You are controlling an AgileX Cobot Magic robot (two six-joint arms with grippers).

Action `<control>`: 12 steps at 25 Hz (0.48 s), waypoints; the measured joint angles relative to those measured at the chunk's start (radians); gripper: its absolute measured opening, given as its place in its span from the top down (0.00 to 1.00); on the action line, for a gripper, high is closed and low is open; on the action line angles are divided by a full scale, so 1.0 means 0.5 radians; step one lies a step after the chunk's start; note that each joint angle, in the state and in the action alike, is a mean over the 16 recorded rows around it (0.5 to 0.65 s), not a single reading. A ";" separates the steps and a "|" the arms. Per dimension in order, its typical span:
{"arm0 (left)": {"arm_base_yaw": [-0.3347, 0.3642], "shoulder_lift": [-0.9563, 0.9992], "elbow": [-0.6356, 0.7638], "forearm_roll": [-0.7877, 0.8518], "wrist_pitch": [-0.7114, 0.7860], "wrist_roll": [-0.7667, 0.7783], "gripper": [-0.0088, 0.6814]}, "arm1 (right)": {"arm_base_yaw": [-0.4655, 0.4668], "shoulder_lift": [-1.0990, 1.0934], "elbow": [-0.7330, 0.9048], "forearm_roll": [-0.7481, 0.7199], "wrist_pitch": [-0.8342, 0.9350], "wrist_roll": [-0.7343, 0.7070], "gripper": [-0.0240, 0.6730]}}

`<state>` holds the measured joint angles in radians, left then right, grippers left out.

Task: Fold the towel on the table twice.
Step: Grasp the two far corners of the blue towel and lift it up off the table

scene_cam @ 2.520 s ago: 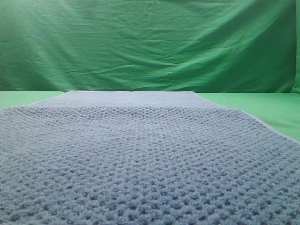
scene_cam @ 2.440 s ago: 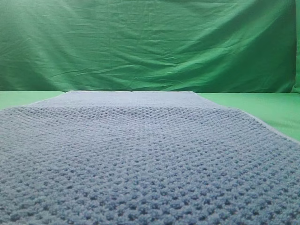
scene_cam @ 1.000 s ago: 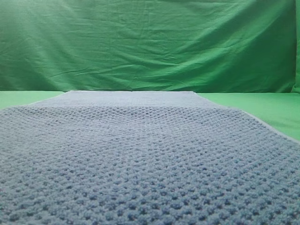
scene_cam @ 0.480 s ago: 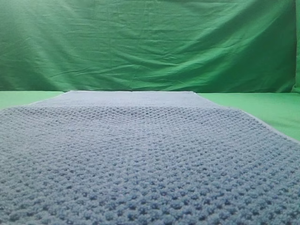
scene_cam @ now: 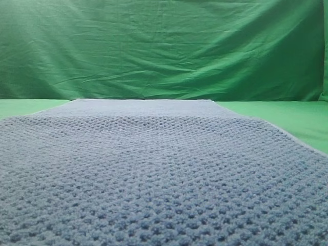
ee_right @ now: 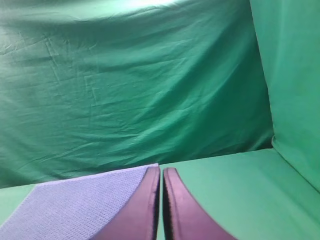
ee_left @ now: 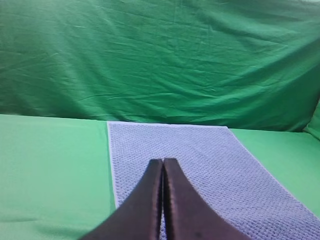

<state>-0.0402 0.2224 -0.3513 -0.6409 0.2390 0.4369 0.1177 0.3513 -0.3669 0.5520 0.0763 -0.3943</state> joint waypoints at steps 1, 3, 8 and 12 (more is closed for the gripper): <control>-0.003 0.013 -0.014 0.001 0.007 0.003 0.99 | 0.000 0.026 -0.027 0.000 0.027 -0.024 0.97; -0.007 0.048 -0.049 0.003 0.037 0.004 0.99 | 0.000 0.077 -0.085 0.000 0.094 -0.067 0.97; -0.010 0.206 -0.168 0.023 0.168 0.002 0.99 | 0.000 0.237 -0.259 -0.016 0.333 -0.147 0.97; -0.011 0.400 -0.289 0.082 0.315 -0.042 0.99 | 0.000 0.424 -0.430 -0.059 0.582 -0.182 0.97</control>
<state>-0.0458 0.4224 -0.4959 -0.5997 0.3965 0.4156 0.1177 0.5635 -0.5819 0.5223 0.3673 -0.4852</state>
